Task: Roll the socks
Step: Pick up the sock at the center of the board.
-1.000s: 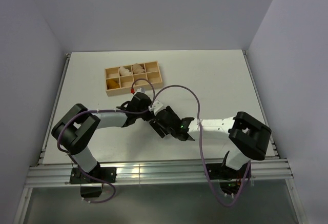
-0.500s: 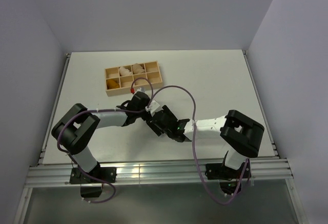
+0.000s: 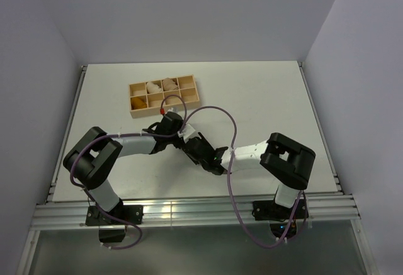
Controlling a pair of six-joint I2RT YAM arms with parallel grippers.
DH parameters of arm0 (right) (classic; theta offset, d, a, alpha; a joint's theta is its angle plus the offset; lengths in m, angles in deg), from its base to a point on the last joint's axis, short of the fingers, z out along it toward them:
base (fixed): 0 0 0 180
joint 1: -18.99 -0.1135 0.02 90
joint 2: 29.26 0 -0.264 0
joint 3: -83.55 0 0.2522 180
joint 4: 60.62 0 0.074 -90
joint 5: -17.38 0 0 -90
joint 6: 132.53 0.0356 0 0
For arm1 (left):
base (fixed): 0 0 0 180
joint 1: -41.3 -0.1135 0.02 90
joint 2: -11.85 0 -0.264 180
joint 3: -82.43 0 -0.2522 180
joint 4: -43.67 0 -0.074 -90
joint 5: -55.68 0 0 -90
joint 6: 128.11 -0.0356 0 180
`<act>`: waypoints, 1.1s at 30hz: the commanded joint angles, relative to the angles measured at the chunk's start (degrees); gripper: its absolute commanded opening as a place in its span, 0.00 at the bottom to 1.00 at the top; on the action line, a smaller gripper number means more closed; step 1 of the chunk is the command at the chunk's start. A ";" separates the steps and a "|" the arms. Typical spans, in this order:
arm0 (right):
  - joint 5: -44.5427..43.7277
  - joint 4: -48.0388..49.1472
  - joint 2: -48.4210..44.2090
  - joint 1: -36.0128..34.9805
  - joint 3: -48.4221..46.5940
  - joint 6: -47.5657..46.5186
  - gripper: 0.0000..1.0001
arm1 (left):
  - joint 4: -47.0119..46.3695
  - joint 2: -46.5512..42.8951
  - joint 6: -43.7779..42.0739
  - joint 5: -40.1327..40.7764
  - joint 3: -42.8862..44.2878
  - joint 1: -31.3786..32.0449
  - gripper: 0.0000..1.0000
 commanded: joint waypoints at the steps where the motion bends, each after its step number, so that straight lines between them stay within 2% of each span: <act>1: 1.52 -5.18 2.58 -0.67 -0.78 1.29 0.50 | 3.88 0.35 -1.70 -0.67 1.06 1.32 0.12; 5: 1.08 -6.15 2.66 -0.67 -0.78 1.81 0.33 | 3.70 0.35 -1.70 -0.93 0.97 1.41 0.14; 7: 1.42 -6.16 2.75 -0.67 -0.78 2.08 0.29 | 3.79 0.17 -1.53 -0.93 0.89 1.32 0.15; 10: 1.86 -6.51 3.19 -0.67 -1.04 2.25 0.22 | 4.14 -1.14 -1.26 -0.06 0.71 1.32 0.23; 13: 3.44 -6.07 3.02 -0.49 -0.69 2.60 0.18 | 5.46 -3.16 -1.26 1.70 0.88 0.97 0.41; 14: 4.06 -5.81 2.49 -0.23 -0.43 2.78 0.17 | 6.24 -4.47 -1.26 2.05 0.88 0.45 0.52; 16: 5.90 -5.19 1.88 0.47 0.36 3.22 0.15 | 7.04 -5.80 -1.44 2.32 0.80 -0.52 0.64; 20: 8.45 -4.66 0.38 1.88 1.33 3.75 0.10 | 8.27 -10.10 -2.49 2.67 0.10 -5.52 0.74; 26: 10.92 -4.84 -0.85 3.37 2.21 5.06 0.01 | 11.96 -13.19 -4.07 2.93 0.01 -11.06 0.79; 33: 13.99 -4.66 -5.85 6.53 3.79 6.56 0.00 | 14.42 -13.98 -5.48 3.46 -0.87 -15.20 0.79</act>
